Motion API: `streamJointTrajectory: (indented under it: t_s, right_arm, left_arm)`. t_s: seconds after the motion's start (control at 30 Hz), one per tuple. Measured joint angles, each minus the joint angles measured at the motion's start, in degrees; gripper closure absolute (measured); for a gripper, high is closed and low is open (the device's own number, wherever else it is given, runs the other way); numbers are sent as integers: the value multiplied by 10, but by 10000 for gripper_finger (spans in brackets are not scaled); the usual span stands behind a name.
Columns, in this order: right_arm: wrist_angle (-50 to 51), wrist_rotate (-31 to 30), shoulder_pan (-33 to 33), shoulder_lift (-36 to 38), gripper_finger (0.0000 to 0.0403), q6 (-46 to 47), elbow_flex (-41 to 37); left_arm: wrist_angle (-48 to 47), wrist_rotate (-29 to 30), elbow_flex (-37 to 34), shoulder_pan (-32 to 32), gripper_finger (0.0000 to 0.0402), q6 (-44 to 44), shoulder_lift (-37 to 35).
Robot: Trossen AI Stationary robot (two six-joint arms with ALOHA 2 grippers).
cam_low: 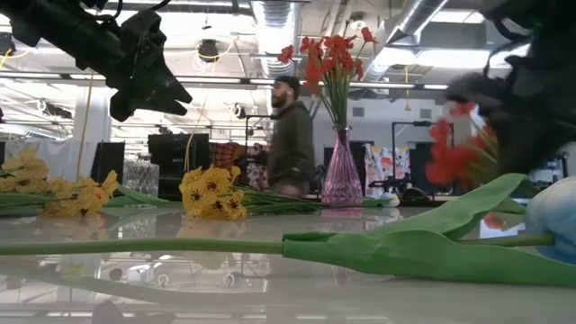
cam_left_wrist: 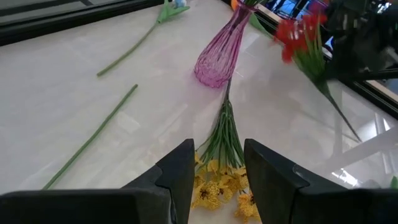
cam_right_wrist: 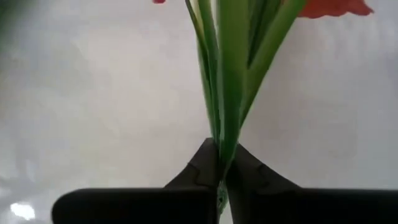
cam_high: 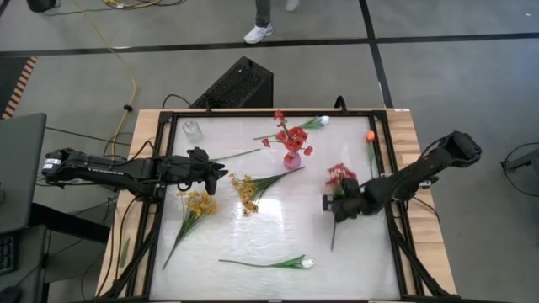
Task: Sort flowers into vase by color
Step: Put the red flower into the violet vase
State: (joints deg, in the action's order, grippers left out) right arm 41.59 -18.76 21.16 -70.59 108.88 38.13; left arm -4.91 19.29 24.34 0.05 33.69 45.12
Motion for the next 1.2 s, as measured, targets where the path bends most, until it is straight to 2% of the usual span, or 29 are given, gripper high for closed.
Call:
streamJointTrajectory:
  t_s: [0.23,0.33,0.43,0.6,0.73,0.93,1.2]
  right_arm:
    - [-29,-228,-84,151,363,-185,0]
    - [-90,-316,-121,206,363,-290,0]
    - [-186,-370,-159,245,362,-431,0]
    - [-403,-360,-221,258,362,-685,1]
    - [-542,-310,-263,234,361,-819,1]
    - [-575,-259,-303,191,361,-836,1]
    - [-628,-216,-315,139,361,-835,1]
  left_arm:
    - [0,-7,0,0,274,11,0]
    - [0,-7,0,0,274,16,0]
    - [0,-7,0,0,274,17,0]
    - [0,-7,0,0,274,17,0]
    - [0,-4,0,0,274,23,0]
    - [-2,0,0,0,274,36,0]
    - [-25,-6,0,0,274,52,0]
